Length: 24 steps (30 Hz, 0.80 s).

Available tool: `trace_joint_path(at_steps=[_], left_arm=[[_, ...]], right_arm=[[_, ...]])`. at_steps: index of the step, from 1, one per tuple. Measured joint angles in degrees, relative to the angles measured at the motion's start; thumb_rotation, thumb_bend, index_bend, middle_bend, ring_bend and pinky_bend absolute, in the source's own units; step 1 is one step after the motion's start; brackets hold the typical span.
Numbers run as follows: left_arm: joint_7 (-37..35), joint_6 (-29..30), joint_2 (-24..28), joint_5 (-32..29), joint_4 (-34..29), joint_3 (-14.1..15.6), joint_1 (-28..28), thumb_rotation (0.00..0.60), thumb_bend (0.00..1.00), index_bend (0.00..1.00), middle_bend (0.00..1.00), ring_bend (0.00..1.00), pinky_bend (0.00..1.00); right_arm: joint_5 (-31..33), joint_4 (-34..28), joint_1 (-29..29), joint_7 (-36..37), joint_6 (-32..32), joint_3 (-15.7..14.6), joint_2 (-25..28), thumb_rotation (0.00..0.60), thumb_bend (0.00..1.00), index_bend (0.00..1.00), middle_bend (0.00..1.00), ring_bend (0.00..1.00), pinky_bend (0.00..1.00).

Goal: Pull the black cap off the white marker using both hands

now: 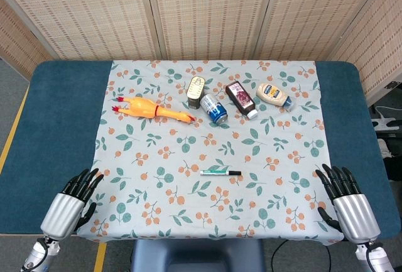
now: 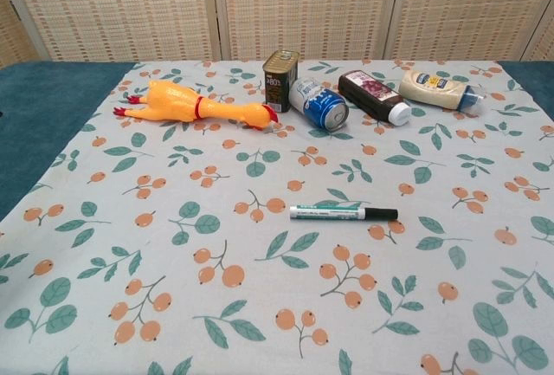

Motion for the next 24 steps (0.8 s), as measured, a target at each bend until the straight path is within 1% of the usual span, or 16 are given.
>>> trace_joint_path(at_steps=[4, 5, 6, 8, 9, 10, 11, 12, 13, 14, 15, 16, 17, 18, 21, 24], left_arm=[[0.25, 0.48, 0.38, 0.56, -0.45, 0.64, 0.75, 0.600, 0.49, 0.00, 0.00, 0.00, 0.20], [0.37, 0.04, 0.40, 0.31, -0.60, 0.64, 0.58, 0.600, 0.49, 0.00, 0.00, 0.00, 0.22], [0.44, -0.50, 0.38, 0.09, -0.73, 0.70, 0.37, 0.600, 0.49, 0.00, 0.00, 0.03, 0.26], [0.62, -1.39, 0.13, 0.50, -0.85, 0.91, -0.03, 0.600, 0.49, 0.00, 0.03, 0.21, 0.44], [0.68, -1.42, -0.17, 1.09, -0.76, 1.03, -0.17, 0.600, 0.49, 0.01, 0.11, 0.36, 0.56], [0.75, -1.35, -0.85, 2.11, -0.54, 1.14, -0.41, 0.600, 0.49, 0.02, 0.24, 0.50, 0.65], [0.85, -1.33, -1.55, 2.97, -0.37, 1.19, -0.66, 0.600, 0.49, 0.04, 0.35, 0.58, 0.70], [1.05, -1.33, -2.33, 3.88, -0.23, 1.22, -0.97, 0.600, 0.49, 0.06, 0.42, 0.63, 0.73], [1.42, -1.36, -3.32, 4.93, -0.09, 1.24, -1.40, 0.600, 0.48, 0.08, 0.48, 0.68, 0.77], [1.74, -1.39, -3.84, 5.43, 0.00, 1.23, -1.67, 0.600, 0.48, 0.10, 0.51, 0.71, 0.80], [2.02, -1.44, -4.11, 5.64, 0.03, 1.20, -1.83, 0.600, 0.48, 0.14, 0.51, 0.75, 0.84], [2.26, -1.57, -4.31, 5.76, -0.02, 1.13, -2.02, 0.600, 0.48, 0.16, 0.47, 0.78, 0.87], [2.52, -1.77, -4.54, 5.92, -0.10, 1.02, -2.30, 0.600, 0.48, 0.18, 0.36, 0.79, 0.89], [3.01, -2.11, -5.01, 6.29, -0.24, 0.86, -2.76, 0.600, 0.48, 0.18, 0.30, 0.81, 0.91], [6.99, -5.24, -8.47, 7.74, -0.93, 0.12, -4.59, 0.600, 0.48, 0.17, 0.22, 0.86, 0.96], [12.53, -10.39, -12.92, 7.39, -1.27, -0.76, -6.40, 0.600, 0.48, 0.15, 0.15, 0.90, 0.99]], right_arm=[[-0.04, -0.36, -0.08, 0.27, 0.12, -0.03, 0.33, 0.600, 0.16, 0.00, 0.00, 0.00, 0.00], [-0.11, -0.40, -0.09, 0.38, 0.13, -0.07, 0.43, 0.600, 0.16, 0.00, 0.00, 0.00, 0.00], [-0.17, -0.46, -0.11, 0.41, 0.18, -0.10, 0.51, 0.600, 0.16, 0.00, 0.00, 0.00, 0.00], [-0.13, -0.59, -0.15, 0.53, 0.32, 0.00, 0.55, 0.600, 0.16, 0.00, 0.00, 0.00, 0.00], [-0.04, -0.58, -0.15, 0.52, 0.31, 0.05, 0.53, 0.600, 0.16, 0.00, 0.00, 0.00, 0.00], [0.11, -0.51, -0.13, 0.42, 0.20, 0.10, 0.48, 0.600, 0.16, 0.00, 0.00, 0.00, 0.00], [0.23, -0.45, -0.09, 0.34, 0.04, 0.13, 0.42, 0.600, 0.16, 0.00, 0.00, 0.00, 0.00], [0.35, -0.38, -0.04, 0.27, -0.14, 0.16, 0.35, 0.600, 0.16, 0.00, 0.00, 0.00, 0.00], [0.48, -0.31, 0.02, 0.20, -0.33, 0.18, 0.27, 0.600, 0.16, 0.00, 0.00, 0.00, 0.00], [0.52, -0.30, 0.05, 0.19, -0.37, 0.20, 0.25, 0.600, 0.16, 0.00, 0.00, 0.00, 0.00], [0.56, -0.28, 0.07, 0.18, -0.46, 0.20, 0.22, 0.600, 0.16, 0.00, 0.00, 0.00, 0.00], [0.64, -0.24, 0.14, 0.16, -0.66, 0.22, 0.17, 0.600, 0.16, 0.00, 0.00, 0.00, 0.00], [0.73, -0.19, 0.23, 0.12, -0.88, 0.24, 0.08, 0.600, 0.16, 0.00, 0.00, 0.00, 0.00], [0.94, -0.12, 0.39, 0.01, -1.28, 0.31, -0.13, 0.600, 0.16, 0.00, 0.00, 0.00, 0.00], [1.35, 0.08, 0.57, -0.63, -1.72, 0.46, -0.62, 0.600, 0.16, 0.00, 0.00, 0.00, 0.00], [1.84, 0.38, 0.76, -1.26, -2.63, 0.44, -1.00, 0.600, 0.16, 0.00, 0.00, 0.00, 0.00]])
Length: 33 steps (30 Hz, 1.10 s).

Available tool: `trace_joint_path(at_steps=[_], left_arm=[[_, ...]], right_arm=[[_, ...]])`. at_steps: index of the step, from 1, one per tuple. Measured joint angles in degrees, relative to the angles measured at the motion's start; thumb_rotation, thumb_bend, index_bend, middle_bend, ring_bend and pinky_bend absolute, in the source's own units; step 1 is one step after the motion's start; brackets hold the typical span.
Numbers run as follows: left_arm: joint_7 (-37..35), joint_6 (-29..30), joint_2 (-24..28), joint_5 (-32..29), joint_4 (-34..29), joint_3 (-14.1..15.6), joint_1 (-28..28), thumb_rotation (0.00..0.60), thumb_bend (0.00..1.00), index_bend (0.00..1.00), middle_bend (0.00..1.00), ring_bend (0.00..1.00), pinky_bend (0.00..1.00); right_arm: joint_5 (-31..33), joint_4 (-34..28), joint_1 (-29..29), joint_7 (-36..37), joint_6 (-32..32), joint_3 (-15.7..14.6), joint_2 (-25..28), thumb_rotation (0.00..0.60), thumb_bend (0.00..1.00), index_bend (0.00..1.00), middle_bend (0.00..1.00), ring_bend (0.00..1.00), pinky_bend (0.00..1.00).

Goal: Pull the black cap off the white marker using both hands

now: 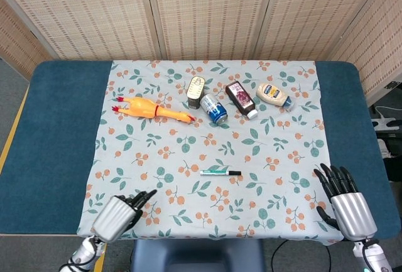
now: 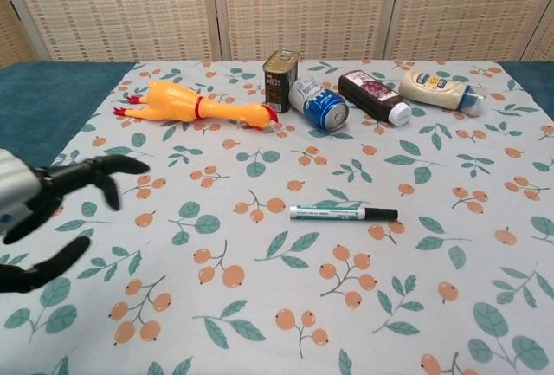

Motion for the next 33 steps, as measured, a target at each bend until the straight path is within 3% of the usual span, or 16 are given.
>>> trace_joint_path(at_steps=[5, 10, 14, 18, 25, 33], left_arm=[[8.11, -10.66, -7.19, -5.45, 0.41, -2.67, -3.22, 0.600, 0.48, 0.13, 0.10, 0.94, 1.00], [12.73, -15.85, -14.69, -10.95, 3.09, -6.90, -7.16, 0.600, 0.48, 0.12, 0.08, 0.95, 1.00], [15.05, -17.81, -18.57, -13.67, 6.62, -9.72, -9.99, 0.600, 0.48, 0.08, 0.05, 0.96, 1.00], [16.62, -20.29, -21.04, -16.85, 9.11, -11.53, -12.47, 0.600, 0.48, 0.08, 0.09, 0.96, 1.00], [19.28, -22.20, -25.57, -19.48, 15.00, -13.70, -16.79, 0.600, 0.48, 0.20, 0.19, 0.98, 1.00], [19.48, -22.54, -29.86, -22.02, 22.87, -15.53, -20.81, 0.600, 0.48, 0.22, 0.21, 0.98, 1.00]], right_arm=[[1.11, 0.38, 0.41, -0.74, -1.09, 0.22, -0.53, 0.600, 0.16, 0.00, 0.00, 0.00, 0.00], [2.31, 0.69, 0.70, -1.00, -1.90, 0.57, -0.80, 0.600, 0.16, 0.00, 0.00, 0.00, 0.00], [3.11, 0.90, 0.93, -1.24, -2.41, 0.82, -0.98, 0.600, 0.16, 0.00, 0.00, 0.00, 0.00], [3.71, 1.17, 1.06, -1.70, -2.68, 1.03, -1.28, 0.600, 0.16, 0.00, 0.00, 0.00, 0.00], [5.27, 1.92, 1.70, -2.55, -4.53, 1.15, -2.08, 0.600, 0.16, 0.00, 0.00, 0.00, 0.00], [6.38, 2.27, 1.98, -3.35, -5.12, 1.35, -2.41, 0.600, 0.16, 0.00, 0.00, 0.00, 0.00]])
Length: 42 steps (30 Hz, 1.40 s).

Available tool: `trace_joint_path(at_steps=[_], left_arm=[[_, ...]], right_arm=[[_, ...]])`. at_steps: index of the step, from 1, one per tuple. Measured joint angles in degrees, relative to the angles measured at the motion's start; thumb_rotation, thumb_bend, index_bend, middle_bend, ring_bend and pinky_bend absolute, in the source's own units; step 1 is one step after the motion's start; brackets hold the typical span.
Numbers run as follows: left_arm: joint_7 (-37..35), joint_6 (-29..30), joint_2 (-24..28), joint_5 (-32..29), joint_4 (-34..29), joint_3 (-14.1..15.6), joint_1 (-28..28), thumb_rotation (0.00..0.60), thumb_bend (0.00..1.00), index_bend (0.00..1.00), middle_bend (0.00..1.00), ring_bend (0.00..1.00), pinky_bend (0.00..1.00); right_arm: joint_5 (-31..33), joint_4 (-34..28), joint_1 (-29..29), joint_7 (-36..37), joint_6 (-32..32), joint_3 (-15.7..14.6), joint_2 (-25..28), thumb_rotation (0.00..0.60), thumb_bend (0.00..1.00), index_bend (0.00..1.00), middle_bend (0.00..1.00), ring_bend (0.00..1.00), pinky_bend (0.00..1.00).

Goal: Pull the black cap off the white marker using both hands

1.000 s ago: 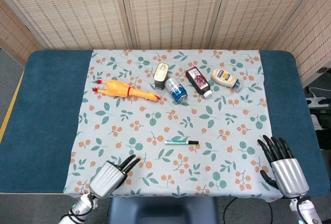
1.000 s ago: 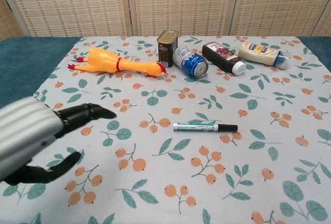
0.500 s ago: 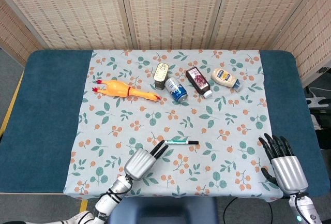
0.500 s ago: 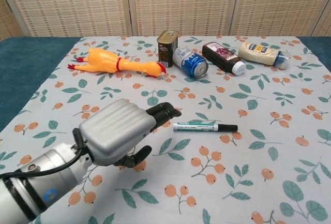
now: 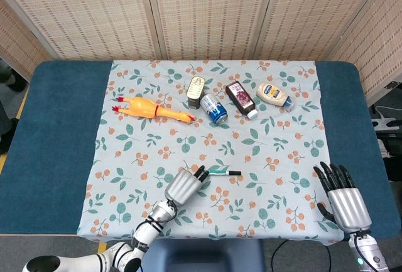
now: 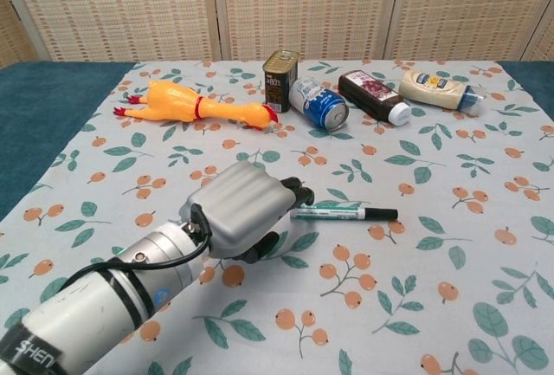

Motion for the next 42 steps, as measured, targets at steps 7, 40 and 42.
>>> trace_joint_path(at_steps=[7, 40, 42], left_arm=[[-2.22, 0.60, -2.92, -1.72, 4.70, -0.91, -3.20, 0.600, 0.48, 0.23, 0.28, 0.98, 1.00], [3.00, 1.34, -7.06, -4.82, 13.18, 0.65, -10.52, 0.600, 0.47, 0.36, 0.47, 0.97, 1.00], [3.44, 1.52, -6.82, -4.95, 12.77, 0.74, -10.55, 0.600, 0.47, 0.39, 0.51, 0.98, 1.00]], right_arm=[[1.46, 0.39, 0.46, -0.81, -1.03, 0.28, -0.44, 0.600, 0.16, 0.00, 0.00, 0.00, 0.00], [1.66, -0.47, 1.25, 0.29, -2.78, -1.21, 0.42, 0.600, 0.16, 0.00, 0.00, 0.00, 0.00], [1.72, -0.36, 1.33, 0.46, -2.95, -1.24, 0.33, 0.600, 0.16, 0.00, 0.00, 0.00, 0.00]])
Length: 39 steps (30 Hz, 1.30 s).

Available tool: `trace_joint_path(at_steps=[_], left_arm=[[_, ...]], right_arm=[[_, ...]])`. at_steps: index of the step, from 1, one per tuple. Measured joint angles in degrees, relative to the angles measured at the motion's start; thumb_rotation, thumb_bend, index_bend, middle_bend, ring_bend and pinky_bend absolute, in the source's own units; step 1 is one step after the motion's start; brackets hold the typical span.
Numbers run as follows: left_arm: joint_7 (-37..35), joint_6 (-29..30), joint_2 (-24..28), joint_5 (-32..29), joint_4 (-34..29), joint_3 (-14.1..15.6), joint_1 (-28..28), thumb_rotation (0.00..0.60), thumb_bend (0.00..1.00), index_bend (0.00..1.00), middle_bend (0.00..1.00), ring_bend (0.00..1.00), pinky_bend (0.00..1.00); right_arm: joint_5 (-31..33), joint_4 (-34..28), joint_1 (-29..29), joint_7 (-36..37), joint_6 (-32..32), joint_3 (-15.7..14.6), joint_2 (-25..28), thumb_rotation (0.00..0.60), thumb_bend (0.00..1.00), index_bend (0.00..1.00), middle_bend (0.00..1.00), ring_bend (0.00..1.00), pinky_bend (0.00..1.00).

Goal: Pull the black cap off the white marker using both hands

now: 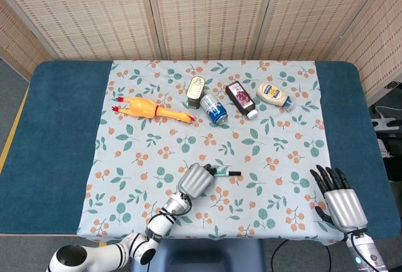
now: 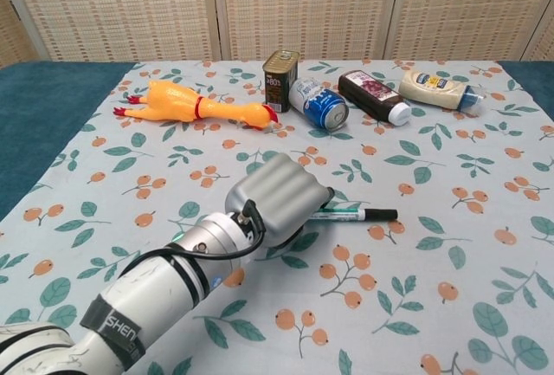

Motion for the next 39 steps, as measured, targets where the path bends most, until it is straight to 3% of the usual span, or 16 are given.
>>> trace_joint_path(at_steps=[12, 14, 18, 21, 28, 33, 35, 39], left_arm=[[7.57, -0.95, 1.94, -3.29, -3.97, 0.30, 0.11, 0.600, 0.46, 0.41, 0.52, 0.98, 1.00], [8.63, -1.14, 2.47, -4.10, -5.39, 0.30, 0.17, 0.600, 0.45, 0.44, 0.56, 0.98, 1.00], [7.90, -0.13, 3.34, -3.74, -6.89, 0.65, 0.16, 0.600, 0.45, 0.62, 0.76, 0.98, 1.00], [5.92, 1.52, 3.75, -2.20, -7.23, 1.27, 0.12, 0.600, 0.44, 0.70, 0.85, 0.98, 1.00], [-1.03, 4.87, 4.73, 0.60, -9.77, 2.78, 0.73, 0.600, 0.45, 0.75, 0.90, 0.98, 1.00], [0.25, 5.81, 5.77, 0.56, -15.03, 2.91, 1.31, 0.600, 0.45, 0.74, 0.89, 0.98, 1.00], [1.85, 6.09, 6.10, 0.08, -17.46, 2.77, 1.61, 0.600, 0.45, 0.74, 0.88, 0.98, 1.00], [5.05, 6.39, 6.70, -1.25, -21.60, 2.54, 2.18, 0.600, 0.44, 0.74, 0.88, 0.98, 1.00]], right_arm=[[-0.02, 0.10, -0.02, 0.16, 0.31, -0.07, -0.16, 0.600, 0.16, 0.00, 0.00, 0.00, 0.00], [-0.03, 0.07, -0.01, 0.11, 0.32, -0.09, -0.18, 0.600, 0.16, 0.00, 0.00, 0.00, 0.00], [-0.39, 0.04, -0.01, 0.17, 0.45, -0.24, -0.23, 0.600, 0.16, 0.00, 0.00, 0.00, 0.00], [-0.89, 0.06, 0.01, 0.20, 0.66, -0.35, -0.35, 0.600, 0.16, 0.00, 0.00, 0.00, 0.00], [-3.89, 1.48, 0.88, 1.87, 1.41, -0.22, -2.83, 0.600, 0.16, 0.00, 0.00, 0.00, 0.00], [-6.66, 4.90, 3.34, 4.60, 0.78, 0.49, -7.57, 0.600, 0.16, 0.00, 0.00, 0.00, 0.00], [-7.63, 7.09, 4.59, 5.64, 0.19, 0.81, -10.24, 0.600, 0.16, 0.04, 0.00, 0.00, 0.00], [-9.41, 11.83, 6.54, 8.17, -0.19, 1.31, -15.65, 0.600, 0.16, 0.21, 0.00, 0.00, 0.00]])
